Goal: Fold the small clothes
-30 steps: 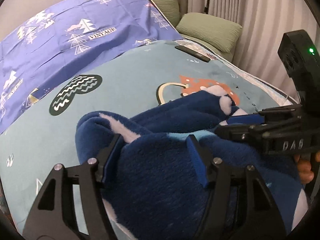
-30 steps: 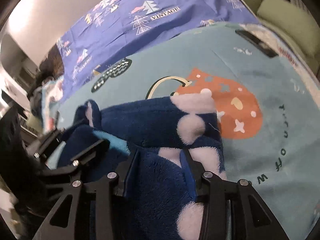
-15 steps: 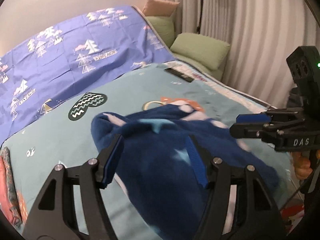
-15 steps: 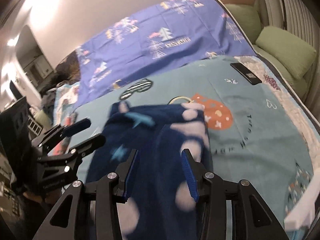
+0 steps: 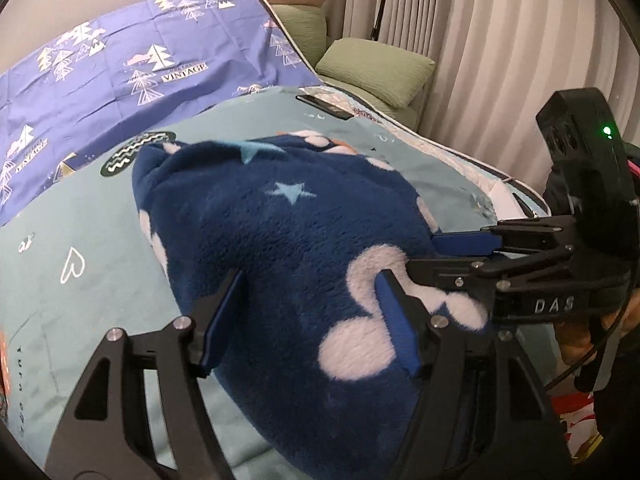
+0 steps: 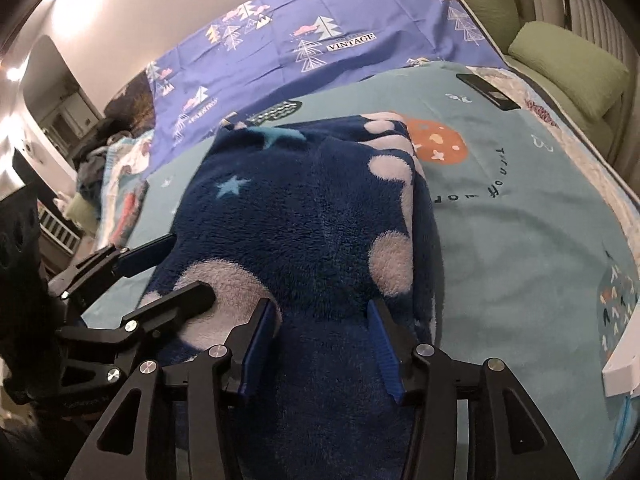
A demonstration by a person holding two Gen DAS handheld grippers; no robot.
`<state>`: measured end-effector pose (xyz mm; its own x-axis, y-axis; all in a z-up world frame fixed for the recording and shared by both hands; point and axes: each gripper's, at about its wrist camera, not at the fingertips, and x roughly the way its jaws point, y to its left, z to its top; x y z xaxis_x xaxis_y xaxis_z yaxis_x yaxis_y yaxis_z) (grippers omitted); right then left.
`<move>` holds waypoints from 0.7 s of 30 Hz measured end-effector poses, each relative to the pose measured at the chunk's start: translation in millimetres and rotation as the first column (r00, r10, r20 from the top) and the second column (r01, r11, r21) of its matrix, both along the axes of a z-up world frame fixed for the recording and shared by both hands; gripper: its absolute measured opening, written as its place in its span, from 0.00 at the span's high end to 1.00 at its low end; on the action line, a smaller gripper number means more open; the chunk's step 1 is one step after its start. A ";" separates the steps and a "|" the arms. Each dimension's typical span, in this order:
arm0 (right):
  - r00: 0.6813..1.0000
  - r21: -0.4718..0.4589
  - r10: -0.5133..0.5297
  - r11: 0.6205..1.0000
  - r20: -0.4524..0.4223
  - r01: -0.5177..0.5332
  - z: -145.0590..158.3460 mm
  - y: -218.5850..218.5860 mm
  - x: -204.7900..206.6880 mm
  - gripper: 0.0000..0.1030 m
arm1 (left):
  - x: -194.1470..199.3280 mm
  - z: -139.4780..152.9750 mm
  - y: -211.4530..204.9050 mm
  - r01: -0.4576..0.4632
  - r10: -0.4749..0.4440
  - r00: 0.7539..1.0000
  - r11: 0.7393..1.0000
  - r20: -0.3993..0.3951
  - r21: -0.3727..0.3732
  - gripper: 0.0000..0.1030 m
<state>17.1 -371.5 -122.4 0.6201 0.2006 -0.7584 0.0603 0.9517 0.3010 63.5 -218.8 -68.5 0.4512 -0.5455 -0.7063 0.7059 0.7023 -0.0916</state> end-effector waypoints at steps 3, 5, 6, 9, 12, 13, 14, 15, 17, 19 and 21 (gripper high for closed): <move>1.000 -0.032 -0.009 0.999 0.009 0.009 -1.3 3.7 -0.8 0.52 | -1.0 -4.1 -0.3 -0.004 0.004 1.000 1.000 -0.004 -0.006 0.33; 1.000 -0.030 -0.010 1.000 0.015 0.010 -1.6 3.1 -2.0 0.52 | -3.0 -4.1 0.3 -0.003 0.003 1.000 1.000 -0.002 -0.007 0.33; 1.000 -0.027 -0.010 1.000 0.018 0.011 -1.5 2.4 -2.2 0.52 | -3.0 -4.1 0.2 -0.003 0.003 1.000 1.000 -0.001 -0.007 0.33; 0.999 -0.026 -0.016 1.000 0.033 0.017 0.9 3.3 -7.6 0.52 | -5.6 -2.4 1.7 -0.015 0.015 1.000 1.000 -0.001 -0.004 0.33; 0.998 -0.028 -0.036 0.999 0.051 0.037 10.7 3.6 -22.1 0.52 | -14.6 5.1 8.5 -0.042 0.042 0.999 0.999 0.001 -0.014 0.33; 0.997 -0.036 -0.047 0.998 0.062 0.049 15.8 3.5 -30.4 0.52 | -19.7 9.7 13.7 -0.045 0.045 0.999 0.999 -0.006 -0.024 0.33; 0.996 -0.042 -0.052 0.998 0.071 0.056 20.1 3.8 -37.5 0.52 | -24.4 13.3 18.0 -0.042 0.042 0.999 0.999 -0.010 -0.034 0.33; 0.995 -0.044 -0.052 0.997 0.081 0.056 24.2 4.3 -45.5 0.52 | -30.3 17.3 23.2 -0.034 0.034 0.999 0.998 -0.012 -0.048 0.33; 0.996 -0.020 -0.032 0.999 0.087 0.034 29.0 4.4 -61.7 0.52 | -47.3 22.1 32.6 0.003 -0.003 1.000 0.998 -0.006 -0.061 0.33; 0.997 0.010 -0.011 1.000 0.072 0.011 25.5 4.0 -72.4 0.52 | -57.9 18.8 34.5 0.020 -0.020 1.000 0.999 0.007 -0.037 0.33; 0.999 0.023 -0.014 1.000 0.031 0.014 9.7 2.8 -75.1 0.52 | -62.2 5.6 32.2 0.029 -0.029 1.000 1.000 0.000 0.012 0.30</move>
